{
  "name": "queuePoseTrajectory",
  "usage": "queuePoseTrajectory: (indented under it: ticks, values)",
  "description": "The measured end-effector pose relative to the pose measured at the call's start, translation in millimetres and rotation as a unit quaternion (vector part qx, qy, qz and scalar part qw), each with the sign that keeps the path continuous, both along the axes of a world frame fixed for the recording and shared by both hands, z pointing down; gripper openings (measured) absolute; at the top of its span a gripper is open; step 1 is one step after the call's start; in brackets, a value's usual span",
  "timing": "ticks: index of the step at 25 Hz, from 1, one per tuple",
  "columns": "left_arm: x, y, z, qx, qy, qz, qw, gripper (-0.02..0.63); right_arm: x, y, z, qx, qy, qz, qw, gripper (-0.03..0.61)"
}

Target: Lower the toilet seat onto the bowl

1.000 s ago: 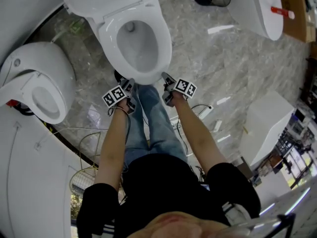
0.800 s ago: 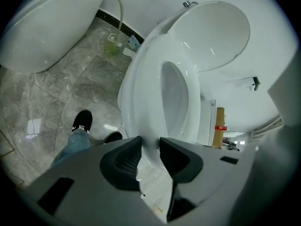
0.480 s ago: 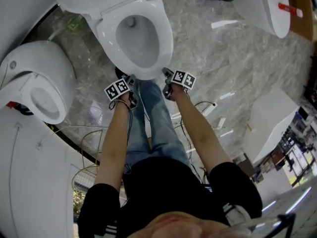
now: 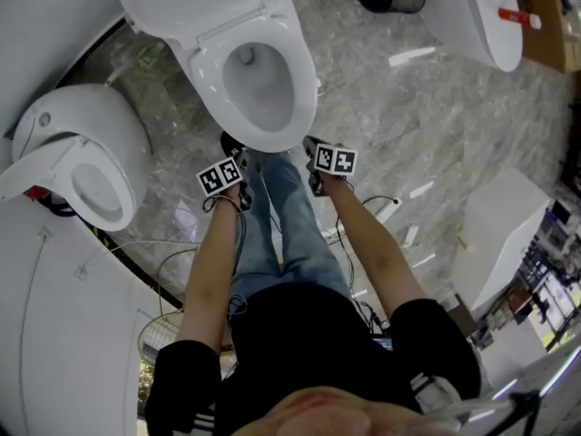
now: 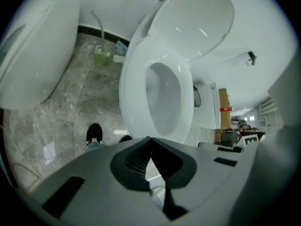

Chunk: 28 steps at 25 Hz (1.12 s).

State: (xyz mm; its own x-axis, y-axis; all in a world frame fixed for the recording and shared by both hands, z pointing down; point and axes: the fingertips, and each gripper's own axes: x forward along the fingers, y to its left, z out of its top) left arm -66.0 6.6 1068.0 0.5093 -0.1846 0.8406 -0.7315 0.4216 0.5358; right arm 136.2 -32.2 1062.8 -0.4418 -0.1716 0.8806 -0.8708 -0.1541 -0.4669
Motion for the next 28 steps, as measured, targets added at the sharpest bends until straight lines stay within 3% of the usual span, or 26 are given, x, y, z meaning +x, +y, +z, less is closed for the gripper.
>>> queuePoseTrajectory:
  ticks: [3, 6, 9, 12, 14, 16, 18, 21, 25, 28]
  values:
    - [-12.4, -20.0, -56.4, 0.068, -0.038, 0.081, 0.9937, 0.008, -15.3, -27.9, -58.5, 0.074, 0.019, -0.092, 0.993, 0.011]
    - [-23.7, -48.0, -127.2, 0.152, -0.08, 0.16, 0.9721, 0.008, -33.9, -64.4, -131.5, 0.158, 0.031, -0.156, 0.974, 0.011]
    - [-29.4, -57.4, -216.7, 0.227, -0.106, 0.201, 0.9471, 0.008, -51.4, -79.4, -222.4, 0.228, 0.021, -0.175, 0.958, 0.011]
    - [-34.4, -60.8, -307.5, 0.299, -0.125, 0.206, 0.9234, 0.008, -59.4, -83.5, -317.2, 0.285, -0.001, -0.155, 0.946, 0.011]
    - [-45.6, -65.8, -367.6, 0.353, -0.142, 0.182, 0.9069, 0.008, -62.9, -82.0, -376.7, 0.315, -0.026, -0.131, 0.94, 0.011]
    - [-66.9, -74.7, -430.2, 0.409, -0.171, 0.142, 0.8849, 0.008, -69.4, -82.6, -433.8, 0.348, -0.046, -0.128, 0.927, 0.011]
    - [-92.3, -82.4, -490.7, 0.459, -0.204, 0.095, 0.8592, 0.008, -78.4, -84.7, -488.2, 0.389, -0.057, -0.147, 0.908, 0.011]
    - [-121.1, -79.6, -570.4, 0.518, -0.245, 0.045, 0.8184, 0.008, -85.1, -84.5, -568.7, 0.471, -0.049, -0.163, 0.866, 0.011]
    - [-135.2, -79.8, -657.2, 0.586, -0.28, 0.008, 0.7601, 0.008, -78.1, -97.5, -665.2, 0.588, -0.011, -0.118, 0.8, 0.011]
    - [-137.3, -75.5, -692.8, 0.617, -0.304, -0.009, 0.7262, 0.008, -75.9, -94.9, -711.1, 0.647, 0.014, -0.087, 0.757, 0.011]
